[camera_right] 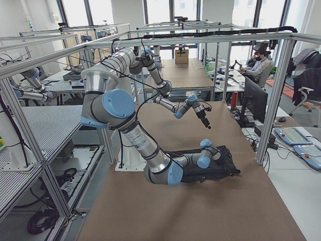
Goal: Fold clothes
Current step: 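Press and adjust the shirt's far edge with the right gripper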
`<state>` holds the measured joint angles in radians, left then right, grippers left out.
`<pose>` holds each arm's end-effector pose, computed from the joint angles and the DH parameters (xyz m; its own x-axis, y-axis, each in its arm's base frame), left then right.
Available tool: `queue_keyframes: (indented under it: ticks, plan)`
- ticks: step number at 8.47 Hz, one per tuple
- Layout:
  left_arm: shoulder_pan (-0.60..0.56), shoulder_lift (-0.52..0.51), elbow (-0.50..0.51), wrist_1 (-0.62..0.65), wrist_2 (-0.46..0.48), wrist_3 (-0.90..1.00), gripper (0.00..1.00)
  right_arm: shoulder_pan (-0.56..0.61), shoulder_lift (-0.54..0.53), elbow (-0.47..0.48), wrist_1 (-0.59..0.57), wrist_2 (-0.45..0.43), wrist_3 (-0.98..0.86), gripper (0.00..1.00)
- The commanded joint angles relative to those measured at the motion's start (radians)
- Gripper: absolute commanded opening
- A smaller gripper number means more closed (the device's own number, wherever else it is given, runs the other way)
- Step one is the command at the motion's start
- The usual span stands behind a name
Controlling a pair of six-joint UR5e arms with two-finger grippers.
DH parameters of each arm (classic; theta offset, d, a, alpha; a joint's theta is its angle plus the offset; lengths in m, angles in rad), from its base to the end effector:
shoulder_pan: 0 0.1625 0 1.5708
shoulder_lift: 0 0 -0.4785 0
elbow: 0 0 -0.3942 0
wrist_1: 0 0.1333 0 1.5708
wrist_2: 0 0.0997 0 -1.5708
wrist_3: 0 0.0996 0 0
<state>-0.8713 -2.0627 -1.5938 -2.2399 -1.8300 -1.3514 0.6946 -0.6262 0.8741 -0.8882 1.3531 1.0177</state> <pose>0.3656 -0.6018 0.3341 0.3648 -0.1067 -0.9250 0.5199 0.8475 0.1072 -0.5981 -0.6998 0.3244 0.7888 -0.0105 0.6146 -0.4039 0.7449 0.5311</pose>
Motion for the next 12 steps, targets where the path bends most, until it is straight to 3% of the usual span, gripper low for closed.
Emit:
queue_keyframes:
  ticks: [1,7,9,12]
  plan:
    - [0.0,0.001,0.0,0.0,0.001,-0.002,1.0,0.019,-0.013,0.005,0.0,0.011,-0.025,0.94]
    - [0.003,-0.01,0.0,0.003,0.002,-0.002,1.0,0.137,-0.155,0.158,-0.003,0.17,-0.183,0.94]
    - [0.005,-0.014,0.0,0.008,0.002,-0.003,1.0,0.154,-0.153,0.224,-0.029,0.23,-0.177,0.94]
    - [0.005,-0.019,0.0,0.009,0.002,-0.002,1.0,0.111,-0.145,0.247,-0.048,0.219,-0.027,0.94]
